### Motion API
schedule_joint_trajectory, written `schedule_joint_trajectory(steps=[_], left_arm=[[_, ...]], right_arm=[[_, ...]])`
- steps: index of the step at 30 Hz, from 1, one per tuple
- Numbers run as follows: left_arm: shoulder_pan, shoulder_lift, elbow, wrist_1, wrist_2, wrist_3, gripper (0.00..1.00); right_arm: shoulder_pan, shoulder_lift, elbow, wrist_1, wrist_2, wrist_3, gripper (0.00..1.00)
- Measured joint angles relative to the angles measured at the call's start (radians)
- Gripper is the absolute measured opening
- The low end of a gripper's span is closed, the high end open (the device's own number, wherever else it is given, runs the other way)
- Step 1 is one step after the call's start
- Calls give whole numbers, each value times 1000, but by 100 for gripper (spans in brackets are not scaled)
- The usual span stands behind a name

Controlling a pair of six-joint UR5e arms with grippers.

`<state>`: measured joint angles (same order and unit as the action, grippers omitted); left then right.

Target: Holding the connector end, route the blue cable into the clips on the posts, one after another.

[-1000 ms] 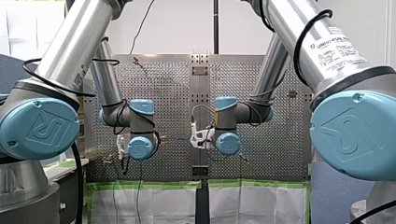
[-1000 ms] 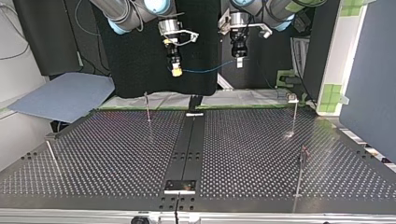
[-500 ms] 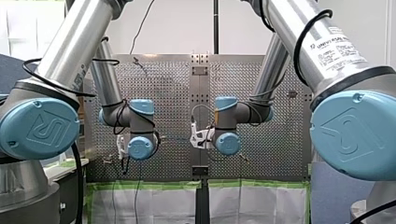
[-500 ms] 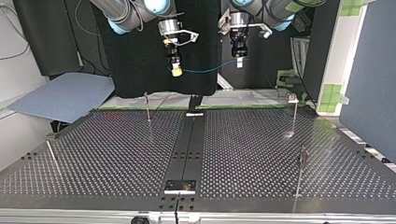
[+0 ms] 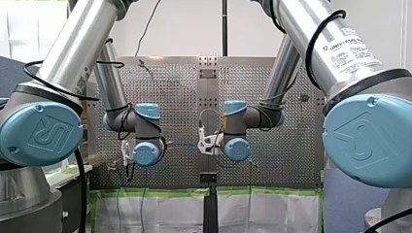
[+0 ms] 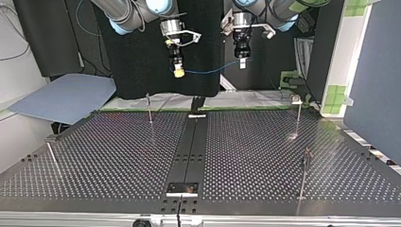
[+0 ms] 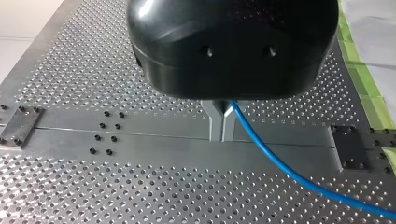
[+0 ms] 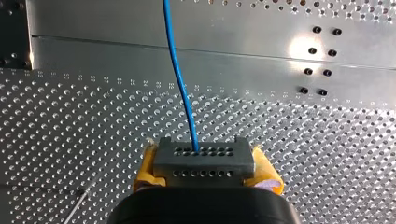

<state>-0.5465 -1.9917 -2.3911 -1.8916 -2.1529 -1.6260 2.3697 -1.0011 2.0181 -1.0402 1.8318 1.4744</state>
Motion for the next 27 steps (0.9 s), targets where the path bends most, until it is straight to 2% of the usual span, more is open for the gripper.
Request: schedule_joint_trajectory(steps=[5,10,15,21,27], left_arm=[[0,0,0,0,0,2,0],[11,-19,-1,-19,4,4,0],[16,-62,-1,-47,5,5,0],[17,-106,-2,-52,5,5,0],[27,-101,-2,-66,12,18,0]], right_arm=[[3,6,-2,6,6,-1,0],[4,41,-4,41,14,-1,0],[4,84,-4,72,15,-1,0],[4,134,-5,78,15,-2,0],[4,150,-5,78,15,-1,0]])
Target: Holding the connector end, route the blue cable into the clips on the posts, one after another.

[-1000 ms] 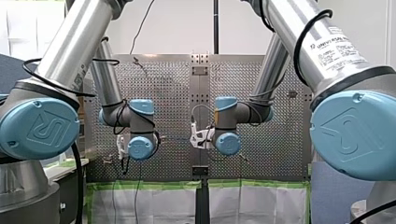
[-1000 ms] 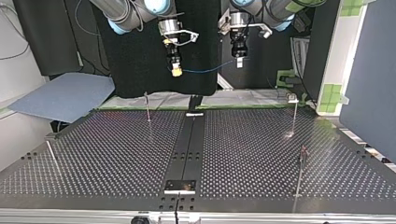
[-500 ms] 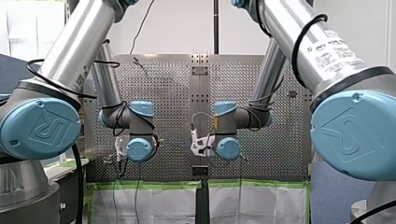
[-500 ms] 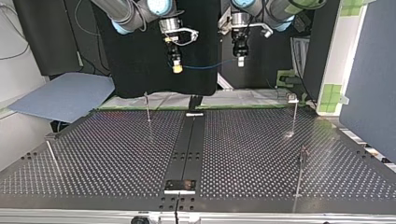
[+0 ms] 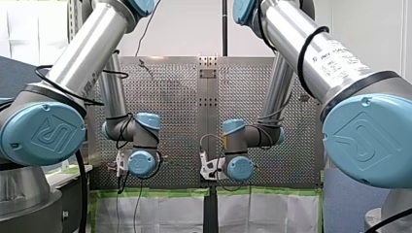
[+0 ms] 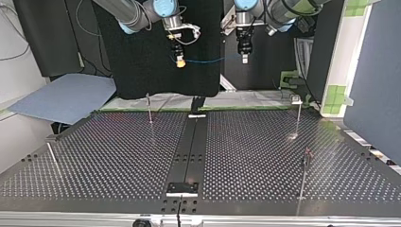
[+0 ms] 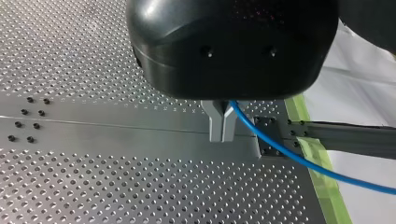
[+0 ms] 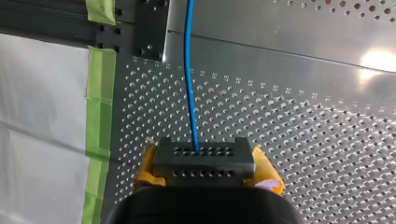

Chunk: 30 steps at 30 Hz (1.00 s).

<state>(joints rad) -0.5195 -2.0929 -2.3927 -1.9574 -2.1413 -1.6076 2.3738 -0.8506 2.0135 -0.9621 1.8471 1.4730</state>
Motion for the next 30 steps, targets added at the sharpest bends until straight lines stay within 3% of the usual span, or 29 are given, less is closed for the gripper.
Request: schedule_joint_trajectory(steps=[9,23,25,30], left_arm=[[6,9,0,-43,4,74,0],[6,10,0,-45,4,85,0],[1,16,1,-48,8,89,0],[-16,53,4,-67,19,75,0]], right_arm=[[0,1,0,0,0,0,0],[0,1,0,0,0,0,0],[3,-3,-5,5,5,5,0],[6,-34,-36,36,36,36,0]])
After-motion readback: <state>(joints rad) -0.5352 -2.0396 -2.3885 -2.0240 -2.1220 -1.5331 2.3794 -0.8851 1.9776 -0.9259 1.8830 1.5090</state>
